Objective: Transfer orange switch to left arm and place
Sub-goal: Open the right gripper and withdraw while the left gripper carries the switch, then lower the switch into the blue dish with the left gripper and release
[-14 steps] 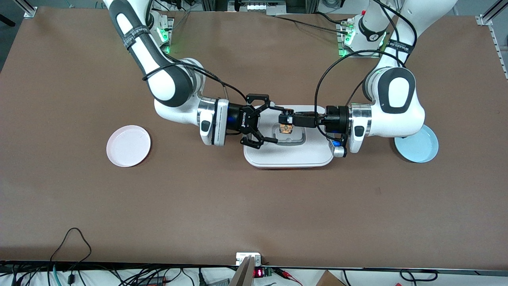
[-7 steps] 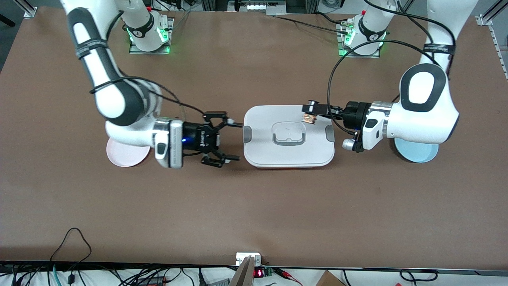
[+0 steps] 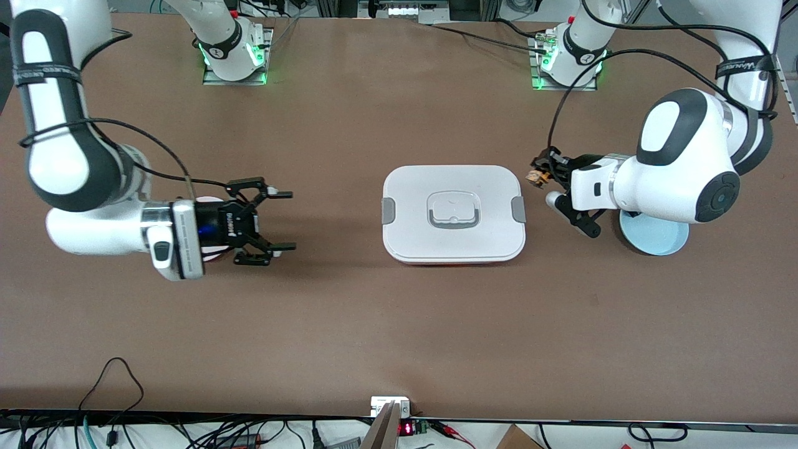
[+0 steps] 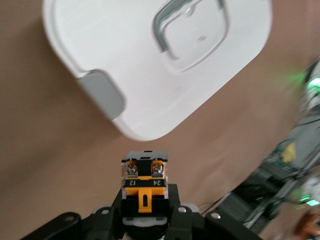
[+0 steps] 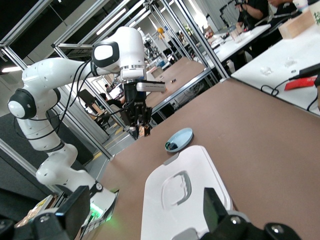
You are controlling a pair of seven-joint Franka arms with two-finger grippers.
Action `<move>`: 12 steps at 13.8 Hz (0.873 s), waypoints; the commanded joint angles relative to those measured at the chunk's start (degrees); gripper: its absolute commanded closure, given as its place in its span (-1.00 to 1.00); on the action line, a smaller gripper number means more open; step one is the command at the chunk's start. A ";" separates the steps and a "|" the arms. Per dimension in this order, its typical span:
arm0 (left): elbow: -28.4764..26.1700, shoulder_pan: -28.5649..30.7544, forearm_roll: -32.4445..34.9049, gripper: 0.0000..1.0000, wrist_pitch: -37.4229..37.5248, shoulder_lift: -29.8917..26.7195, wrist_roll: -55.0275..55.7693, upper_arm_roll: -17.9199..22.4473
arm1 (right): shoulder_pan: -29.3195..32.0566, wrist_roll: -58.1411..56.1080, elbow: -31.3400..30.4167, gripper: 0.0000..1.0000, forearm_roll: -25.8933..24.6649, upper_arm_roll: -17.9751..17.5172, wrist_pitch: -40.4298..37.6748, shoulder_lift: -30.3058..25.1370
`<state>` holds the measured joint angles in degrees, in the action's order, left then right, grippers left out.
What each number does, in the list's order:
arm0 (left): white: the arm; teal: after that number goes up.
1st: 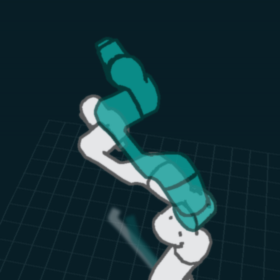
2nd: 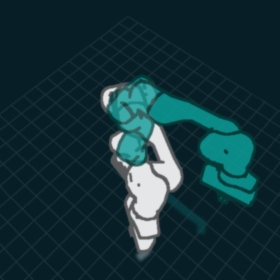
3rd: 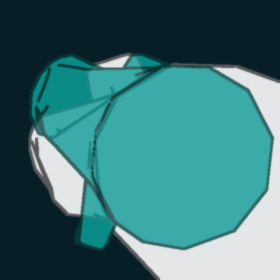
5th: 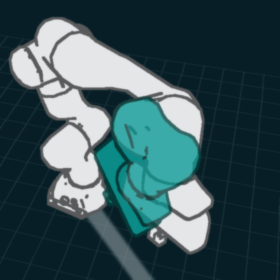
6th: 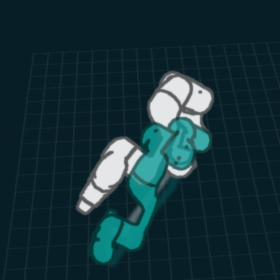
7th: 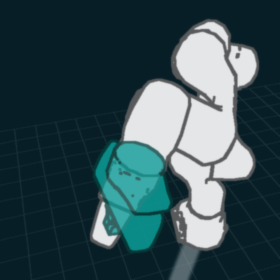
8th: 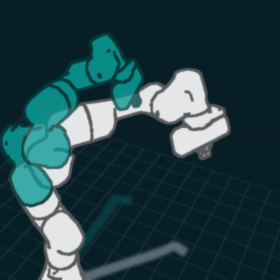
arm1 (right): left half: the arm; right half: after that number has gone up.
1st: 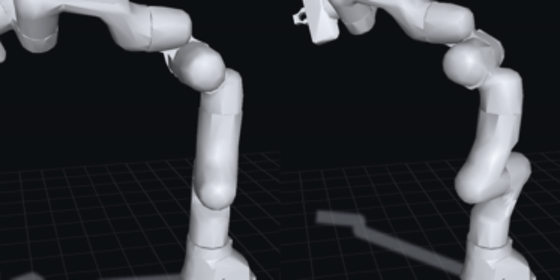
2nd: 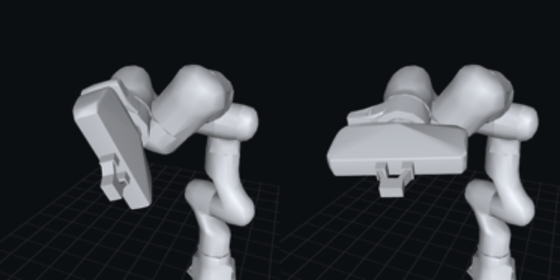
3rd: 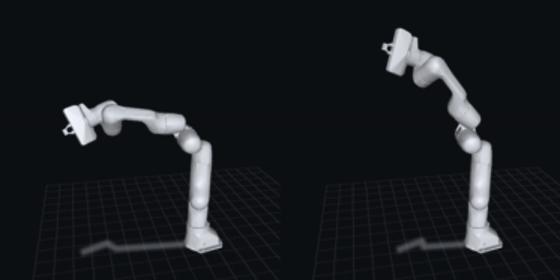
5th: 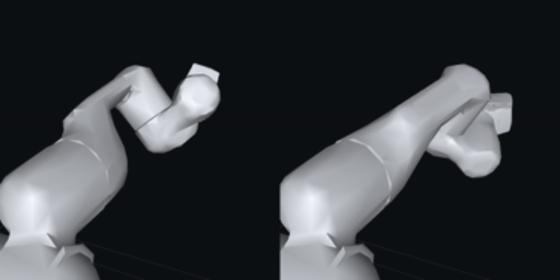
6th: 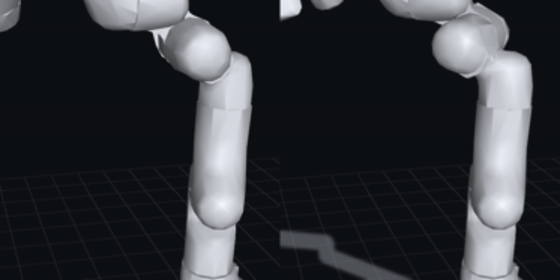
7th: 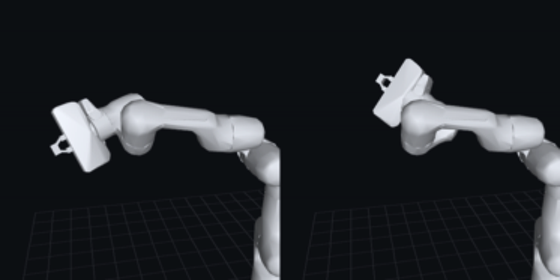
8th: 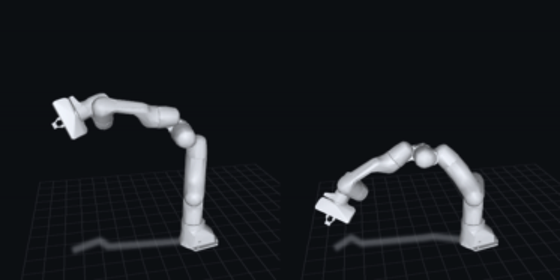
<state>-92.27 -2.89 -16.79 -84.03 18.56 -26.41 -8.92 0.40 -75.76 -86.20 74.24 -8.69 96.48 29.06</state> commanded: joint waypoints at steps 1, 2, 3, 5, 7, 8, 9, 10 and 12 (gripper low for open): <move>0.34 0.16 11.05 0.69 0.80 -1.42 -10.73 -0.14 | 1.97 5.96 0.77 -1.00 -5.40 -0.80 -1.55 -2.86; 0.25 0.25 14.74 0.69 0.54 -1.42 -14.07 -0.14 | 2.50 8.24 0.77 -1.00 -7.77 -0.80 -2.25 -4.09; -0.18 0.16 20.52 0.69 -0.42 -1.42 -18.28 -0.14 | 2.50 11.05 0.08 -1.00 -9.88 -0.71 -2.00 -6.36; -1.76 0.08 31.34 0.69 -2.97 -1.25 -26.72 -0.75 | 2.06 20.43 -1.42 -1.00 -15.85 -0.10 0.36 -11.73; -5.35 2.60 33.40 0.69 -8.75 -1.42 -34.90 -0.58 | 2.06 28.53 -2.74 -1.00 -21.92 -0.10 1.25 -16.30; -7.63 5.50 33.41 0.71 -12.70 -1.42 -38.51 -0.58 | 2.15 30.91 -3.44 -1.00 -25.17 -0.10 1.34 -17.88; -10.70 7.61 33.49 0.71 -17.61 -1.42 -42.98 -0.49 | 2.24 33.81 -4.14 -1.00 -28.16 -0.01 1.43 -19.90; -13.87 10.24 33.49 0.72 -22.71 -1.42 -47.29 -0.49 | 2.41 36.80 -4.32 -1.00 -30.62 -0.01 1.34 -20.97; -20.02 15.08 33.49 0.72 -32.90 -1.16 -52.58 -0.58 | 2.50 42.34 -3.89 -1.00 -37.90 0.08 0.91 -22.11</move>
<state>-105.96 8.06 15.81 -109.16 18.64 -73.41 -8.68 2.34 -37.64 -88.13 41.35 -8.43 96.62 9.16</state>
